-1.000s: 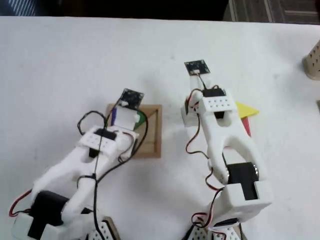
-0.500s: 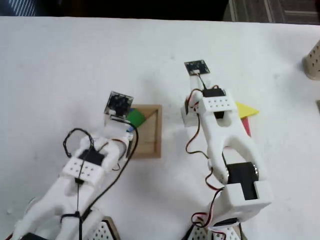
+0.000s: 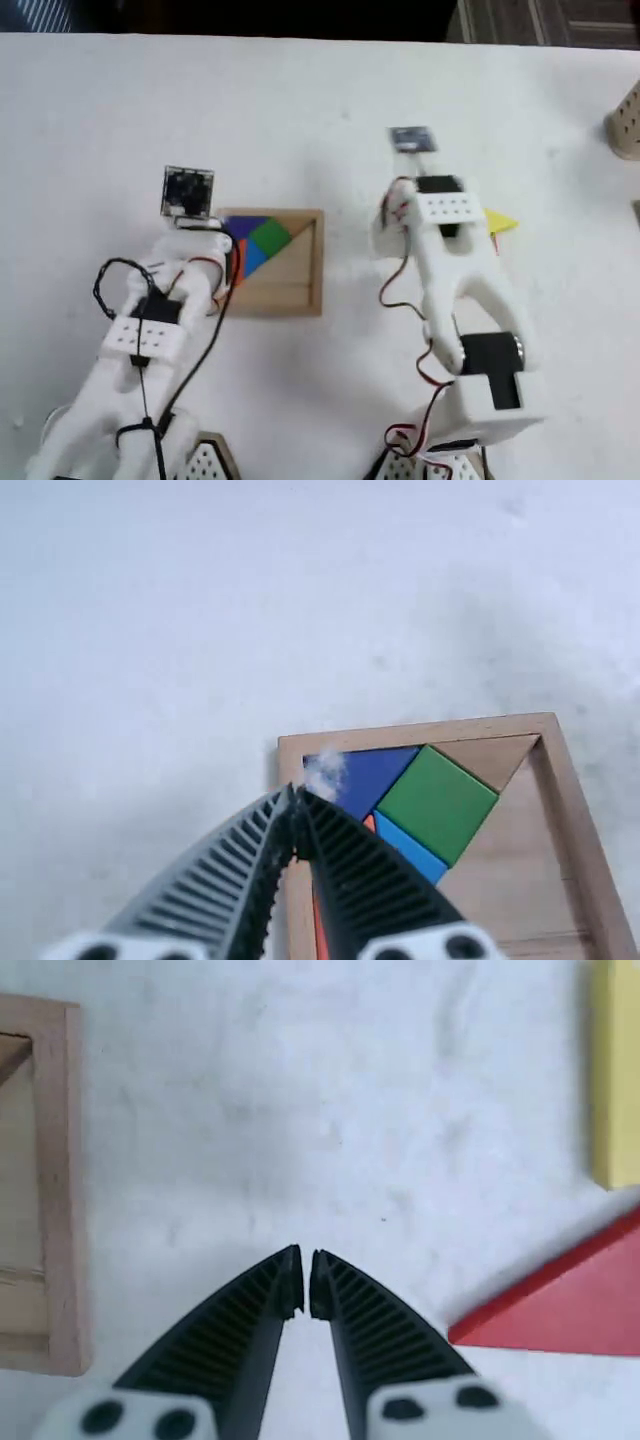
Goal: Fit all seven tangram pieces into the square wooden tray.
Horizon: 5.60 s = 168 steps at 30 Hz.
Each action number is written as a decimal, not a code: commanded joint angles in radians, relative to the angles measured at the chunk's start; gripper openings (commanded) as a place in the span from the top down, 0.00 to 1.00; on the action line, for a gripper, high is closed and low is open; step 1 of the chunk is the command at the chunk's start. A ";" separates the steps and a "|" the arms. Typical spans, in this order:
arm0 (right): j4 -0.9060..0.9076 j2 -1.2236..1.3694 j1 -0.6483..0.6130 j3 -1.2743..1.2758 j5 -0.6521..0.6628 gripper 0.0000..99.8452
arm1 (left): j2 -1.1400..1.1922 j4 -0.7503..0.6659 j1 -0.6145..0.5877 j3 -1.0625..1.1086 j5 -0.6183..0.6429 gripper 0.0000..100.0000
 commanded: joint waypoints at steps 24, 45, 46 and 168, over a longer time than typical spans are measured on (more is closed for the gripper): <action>-0.237 0.054 0.653 0.114 0.009 0.98 | 0.361 0.008 -0.142 -0.275 0.000 0.98; -0.096 -0.004 0.298 0.163 0.219 0.98 | 0.366 0.008 -0.148 -0.275 -0.002 0.98; -0.097 -0.015 0.271 0.175 0.224 0.98 | 0.366 0.008 -0.148 -0.275 -0.002 0.98; -0.077 0.108 0.005 -0.020 -0.222 0.68 | 0.369 0.006 -0.148 -0.275 0.003 0.85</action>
